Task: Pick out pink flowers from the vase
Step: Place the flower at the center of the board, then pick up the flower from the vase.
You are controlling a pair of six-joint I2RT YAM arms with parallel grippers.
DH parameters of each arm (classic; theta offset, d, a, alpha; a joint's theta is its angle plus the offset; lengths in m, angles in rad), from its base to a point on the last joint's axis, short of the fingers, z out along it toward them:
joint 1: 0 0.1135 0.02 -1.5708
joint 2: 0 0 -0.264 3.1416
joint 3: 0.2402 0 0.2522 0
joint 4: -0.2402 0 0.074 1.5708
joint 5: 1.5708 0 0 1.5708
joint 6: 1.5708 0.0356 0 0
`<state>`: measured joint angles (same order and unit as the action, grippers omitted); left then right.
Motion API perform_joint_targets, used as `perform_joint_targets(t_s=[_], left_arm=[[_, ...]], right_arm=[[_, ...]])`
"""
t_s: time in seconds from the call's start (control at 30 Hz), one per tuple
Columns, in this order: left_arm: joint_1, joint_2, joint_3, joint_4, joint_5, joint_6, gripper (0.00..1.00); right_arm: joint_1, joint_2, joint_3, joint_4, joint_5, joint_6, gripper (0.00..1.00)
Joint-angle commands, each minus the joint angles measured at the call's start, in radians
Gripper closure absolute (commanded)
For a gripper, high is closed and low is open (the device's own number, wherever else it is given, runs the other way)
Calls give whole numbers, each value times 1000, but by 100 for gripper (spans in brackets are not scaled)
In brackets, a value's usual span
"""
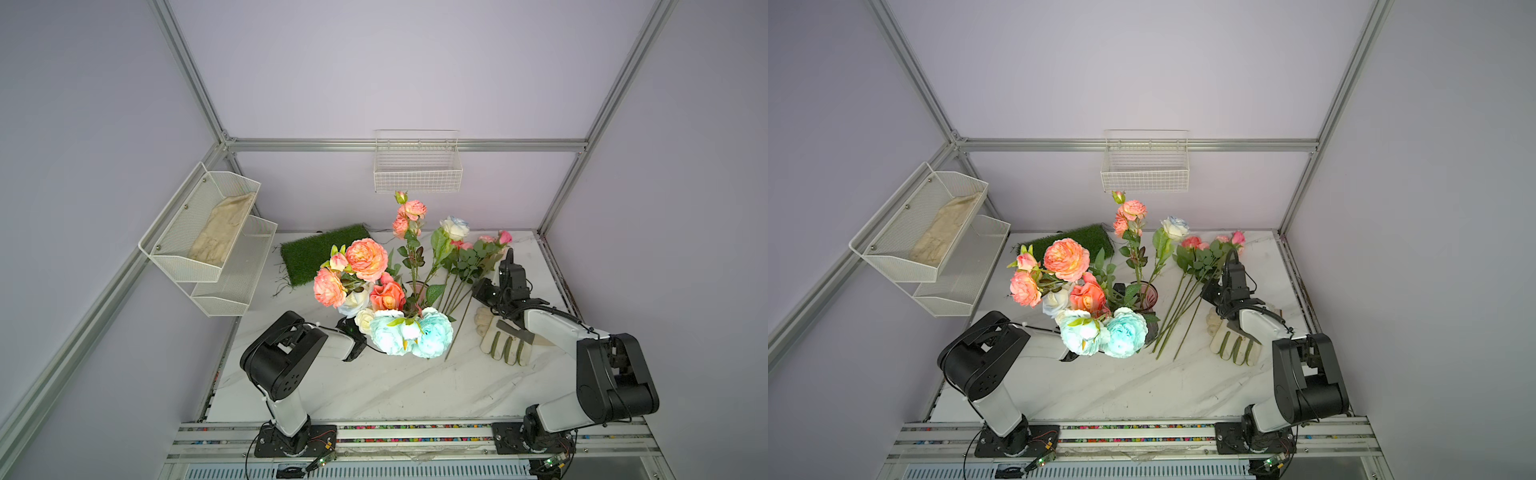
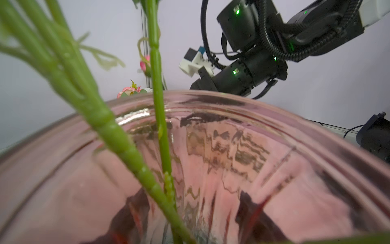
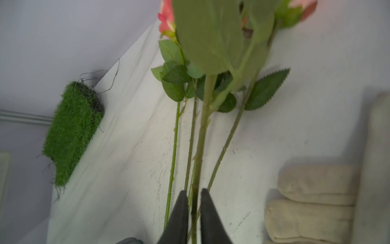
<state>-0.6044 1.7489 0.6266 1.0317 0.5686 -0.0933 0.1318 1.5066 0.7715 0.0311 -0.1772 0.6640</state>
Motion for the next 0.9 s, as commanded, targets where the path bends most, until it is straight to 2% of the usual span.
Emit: perform_joint_targets(t_s=[0.0,0.07,0.17,0.33,0.43,0.7,0.87], left_arm=[[-6,39,-16,-226,11,-42,100],[-7,38,-18,-223,13,-43,100],[-7,43,-22,-216,11,-47,100],[-7,49,-28,-209,6,-54,100],[-6,49,-28,-205,5,-57,100],[-7,52,-21,-207,8,-57,100],[-6,42,-22,-213,8,-57,100]], right_arm=[[12,-32,-3,160,-46,42,69],[39,-66,-8,184,-54,-3,64],[96,-130,-10,206,-91,-106,63],[204,-241,-32,326,-340,-211,68],[261,-251,-9,304,-414,-250,73],[346,-239,83,135,-457,-362,82],[368,-206,111,164,-440,-354,78]])
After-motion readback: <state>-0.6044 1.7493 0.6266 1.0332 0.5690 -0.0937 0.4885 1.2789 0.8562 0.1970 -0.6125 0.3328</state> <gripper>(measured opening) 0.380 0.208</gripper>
